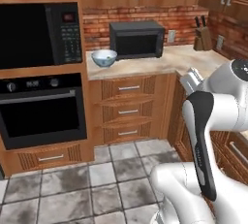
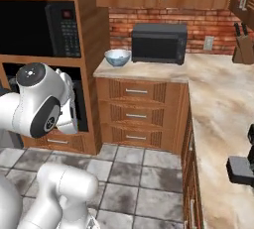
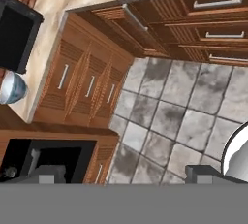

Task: Place the bowl with the lemon wedge and mushroom on the second highest shelf of the fridge. Place the bowl with the steak and chicken drumstick on the top shelf of the fridge.

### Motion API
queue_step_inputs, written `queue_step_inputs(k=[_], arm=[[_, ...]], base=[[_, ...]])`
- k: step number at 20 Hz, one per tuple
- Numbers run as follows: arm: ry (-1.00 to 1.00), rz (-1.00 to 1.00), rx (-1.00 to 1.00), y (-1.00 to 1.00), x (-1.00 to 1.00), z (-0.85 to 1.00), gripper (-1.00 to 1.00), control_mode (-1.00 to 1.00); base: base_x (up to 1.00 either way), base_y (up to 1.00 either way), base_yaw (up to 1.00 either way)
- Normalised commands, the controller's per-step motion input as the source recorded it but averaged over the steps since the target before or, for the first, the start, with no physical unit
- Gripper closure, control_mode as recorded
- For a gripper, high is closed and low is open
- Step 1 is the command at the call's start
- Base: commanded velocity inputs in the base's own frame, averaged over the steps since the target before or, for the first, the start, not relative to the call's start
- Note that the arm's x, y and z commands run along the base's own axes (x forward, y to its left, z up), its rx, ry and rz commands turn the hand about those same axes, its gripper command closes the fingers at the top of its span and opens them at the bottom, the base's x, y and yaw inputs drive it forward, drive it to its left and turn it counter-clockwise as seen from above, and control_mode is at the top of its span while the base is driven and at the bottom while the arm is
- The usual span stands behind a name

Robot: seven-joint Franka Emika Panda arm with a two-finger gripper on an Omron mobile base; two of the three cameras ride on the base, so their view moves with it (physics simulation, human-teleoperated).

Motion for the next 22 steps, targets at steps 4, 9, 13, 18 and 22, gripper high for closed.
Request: queue_step_inputs(k=[4, 9, 13, 18, 22], arm=[[0.0, 0.0, 0.0, 0.0, 0.0, 0.0, -1.0, 1.0], [0.0, 0.0, 0.0, 0.0, 0.0, 0.0, -1.0, 1.0], [0.0, 0.0, 0.0, 0.0, 0.0, 0.0, -1.0, 1.0], [0.0, 0.0, 0.0, 0.0, 0.0, 0.0, -1.0, 1.0], [0.0, 0.0, 0.0, 0.0, 0.0, 0.0, -1.0, 1.0]], base=[[1.0, -0.25, 0.01], [1.0, -0.34, 0.03], [1.0, -0.28, 0.05], [1.0, -0.03, 0.1], [1.0, -0.04, 0.13]])
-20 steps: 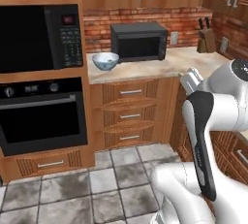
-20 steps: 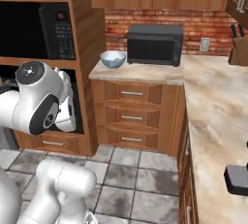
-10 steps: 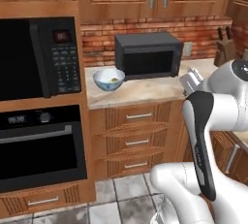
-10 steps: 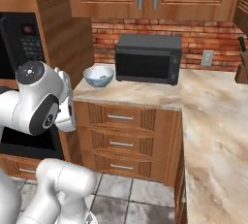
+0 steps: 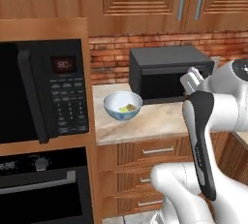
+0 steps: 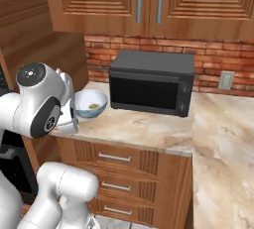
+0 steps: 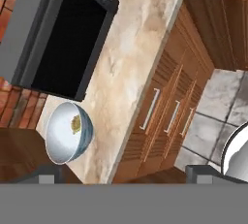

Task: Place the bowl with the lemon wedge and mushroom on the second highest shelf of the fridge. Place the bowl with the steak and chicken drumstick on the top shelf of the fridge.

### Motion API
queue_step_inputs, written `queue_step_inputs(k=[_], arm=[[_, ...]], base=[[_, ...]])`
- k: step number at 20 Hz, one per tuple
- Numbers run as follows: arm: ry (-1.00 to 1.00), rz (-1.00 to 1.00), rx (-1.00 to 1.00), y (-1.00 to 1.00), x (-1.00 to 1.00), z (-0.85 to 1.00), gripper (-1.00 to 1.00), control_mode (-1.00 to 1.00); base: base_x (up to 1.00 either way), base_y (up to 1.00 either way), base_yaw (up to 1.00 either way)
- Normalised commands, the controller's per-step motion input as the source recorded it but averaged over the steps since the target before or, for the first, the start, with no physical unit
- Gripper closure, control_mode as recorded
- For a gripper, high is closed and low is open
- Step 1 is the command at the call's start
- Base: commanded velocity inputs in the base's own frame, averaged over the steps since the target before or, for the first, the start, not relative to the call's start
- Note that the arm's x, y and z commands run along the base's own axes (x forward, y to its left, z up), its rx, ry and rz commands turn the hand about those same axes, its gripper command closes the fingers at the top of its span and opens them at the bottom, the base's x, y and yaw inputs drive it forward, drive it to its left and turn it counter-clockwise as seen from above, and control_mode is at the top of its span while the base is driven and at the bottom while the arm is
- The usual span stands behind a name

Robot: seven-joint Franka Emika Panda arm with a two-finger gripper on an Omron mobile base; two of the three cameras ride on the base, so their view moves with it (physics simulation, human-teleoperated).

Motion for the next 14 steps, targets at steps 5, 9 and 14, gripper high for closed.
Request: queue_step_inputs(k=[5, 9, 14], arm=[[0.0, 0.0, 0.0, 0.0, 0.0, 0.0, -1.0, 1.0], [0.0, 0.0, 0.0, 0.0, 0.0, 0.0, -1.0, 1.0], [0.12, 0.14, 0.0, 0.09, -0.21, -0.51, -1.0, -1.0]], base=[[1.0, 0.0, 0.11], [0.63, 0.0, 0.0], [0.0, 0.0, 0.0]])
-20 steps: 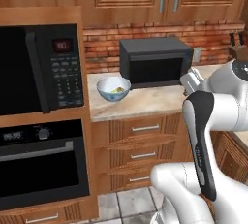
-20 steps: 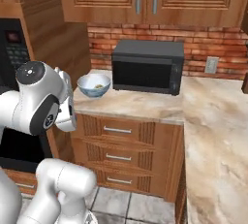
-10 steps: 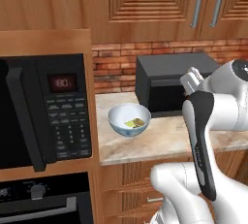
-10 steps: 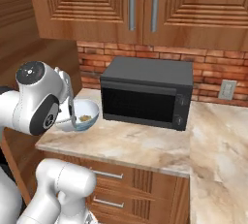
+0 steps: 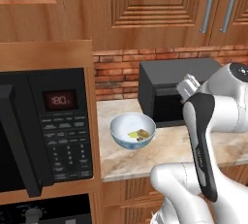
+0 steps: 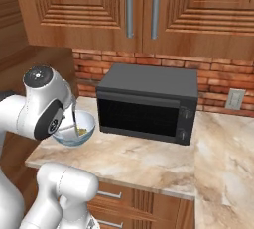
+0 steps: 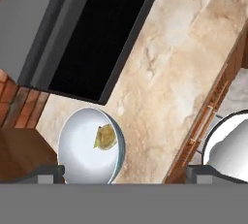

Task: Place the bowl with the lemon wedge and mushroom on the second highest shelf of the fridge. Place the bowl with the steak and chicken drumstick on the top shelf of the fridge.

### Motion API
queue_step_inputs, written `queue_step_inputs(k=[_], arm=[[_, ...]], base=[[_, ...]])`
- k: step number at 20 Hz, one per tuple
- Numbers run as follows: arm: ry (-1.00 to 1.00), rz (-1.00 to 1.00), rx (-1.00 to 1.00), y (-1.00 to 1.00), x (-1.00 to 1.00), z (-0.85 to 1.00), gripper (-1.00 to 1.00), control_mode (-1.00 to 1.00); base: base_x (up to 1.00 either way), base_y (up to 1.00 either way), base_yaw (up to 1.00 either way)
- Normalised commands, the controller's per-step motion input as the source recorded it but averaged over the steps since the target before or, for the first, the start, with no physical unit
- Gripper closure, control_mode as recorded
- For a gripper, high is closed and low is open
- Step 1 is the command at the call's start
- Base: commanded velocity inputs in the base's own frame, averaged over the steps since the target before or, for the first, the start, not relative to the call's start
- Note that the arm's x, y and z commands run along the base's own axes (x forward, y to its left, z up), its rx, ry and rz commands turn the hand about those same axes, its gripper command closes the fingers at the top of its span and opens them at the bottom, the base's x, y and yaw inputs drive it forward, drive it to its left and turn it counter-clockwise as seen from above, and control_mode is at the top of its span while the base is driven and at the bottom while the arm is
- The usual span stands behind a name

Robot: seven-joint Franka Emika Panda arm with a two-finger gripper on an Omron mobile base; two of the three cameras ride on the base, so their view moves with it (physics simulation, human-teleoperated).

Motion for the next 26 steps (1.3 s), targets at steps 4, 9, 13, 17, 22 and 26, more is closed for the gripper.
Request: queue_step_inputs(k=[4, 9, 13, 17, 22, 26], arm=[[0.34, 0.19, 0.06, 0.16, 0.09, -0.72, -1.0, -1.0], [0.23, 0.09, 0.0, 0.37, 1.0, -0.38, -1.0, -1.0], [0.2, 0.19, 0.0, 0.14, 0.5, -0.47, -1.0, -1.0], [0.01, 0.23, -0.03, 0.12, 0.18, -0.93, -1.0, -1.0], [0.0, 0.19, 0.0, 0.03, 0.44, -0.61, -1.0, -1.0], [0.0, 0.13, 0.0, 0.07, 0.33, -0.61, -1.0, -1.0]], base=[[0.0, 0.0, 0.0], [0.0, 0.0, 0.0], [0.0, 0.0, 0.0], [0.0, 0.0, 0.0], [0.0, 0.0, 0.0], [0.0, 0.0, 0.0]])
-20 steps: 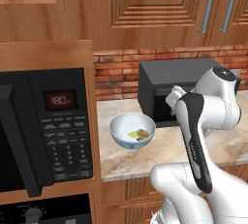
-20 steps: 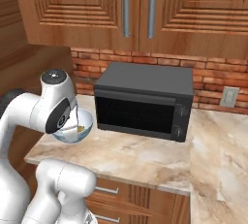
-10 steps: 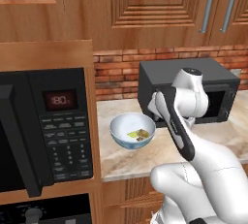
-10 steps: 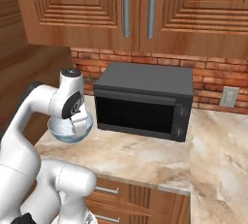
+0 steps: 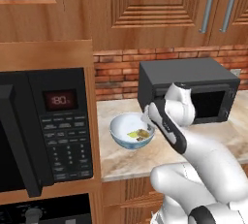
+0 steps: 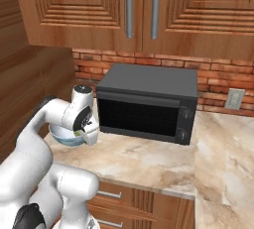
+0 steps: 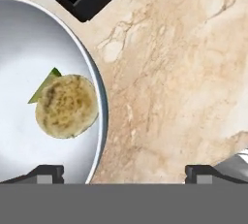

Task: Place the bowl with the lemon wedge and mushroom on the second highest shelf of the fridge. Place the bowl with the steak and chicken drumstick on the top shelf of the fridge.

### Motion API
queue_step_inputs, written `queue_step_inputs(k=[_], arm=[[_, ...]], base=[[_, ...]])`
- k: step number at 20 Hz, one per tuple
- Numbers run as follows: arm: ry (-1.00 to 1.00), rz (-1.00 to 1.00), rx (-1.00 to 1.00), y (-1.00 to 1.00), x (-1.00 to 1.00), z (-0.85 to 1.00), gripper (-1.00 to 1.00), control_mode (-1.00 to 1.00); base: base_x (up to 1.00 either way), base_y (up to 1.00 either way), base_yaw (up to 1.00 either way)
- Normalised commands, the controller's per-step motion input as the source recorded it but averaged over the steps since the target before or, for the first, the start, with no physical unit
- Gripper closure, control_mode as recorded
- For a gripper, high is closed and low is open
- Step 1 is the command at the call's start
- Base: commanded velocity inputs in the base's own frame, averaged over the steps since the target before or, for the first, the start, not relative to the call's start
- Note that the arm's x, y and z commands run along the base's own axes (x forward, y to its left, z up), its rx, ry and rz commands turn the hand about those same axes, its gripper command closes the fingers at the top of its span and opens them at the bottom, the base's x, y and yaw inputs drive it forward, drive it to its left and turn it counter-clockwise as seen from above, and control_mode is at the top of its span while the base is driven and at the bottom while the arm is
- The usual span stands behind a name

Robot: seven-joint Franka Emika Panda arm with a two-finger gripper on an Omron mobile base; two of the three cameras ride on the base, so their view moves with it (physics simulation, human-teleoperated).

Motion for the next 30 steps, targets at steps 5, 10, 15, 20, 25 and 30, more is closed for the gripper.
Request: queue_step_inputs(k=[5, 10, 15, 20, 25, 30], arm=[[0.0, 0.01, 0.0, 0.19, 0.62, -0.3, -1.0, -1.0], [0.0, 0.0, 0.0, 0.12, 0.5, -0.34, -1.0, -1.0], [0.01, 0.0, 0.0, 0.15, 0.14, -0.5, 1.0, -1.0], [0.06, 0.04, 0.0, 0.02, 0.0, -0.18, 1.0, -1.0], [0.0, 0.02, 0.0, 0.0, -0.19, 0.0, 1.0, -1.0], [-0.04, 0.0, 0.0, 0.0, -0.7, 0.1, 1.0, -1.0]], base=[[0.0, 0.0, 0.0], [0.0, 0.0, 0.0], [0.0, 0.0, 0.0], [0.0, 0.0, 0.0], [0.0, 0.0, 0.0], [0.0, 0.0, 0.0]])
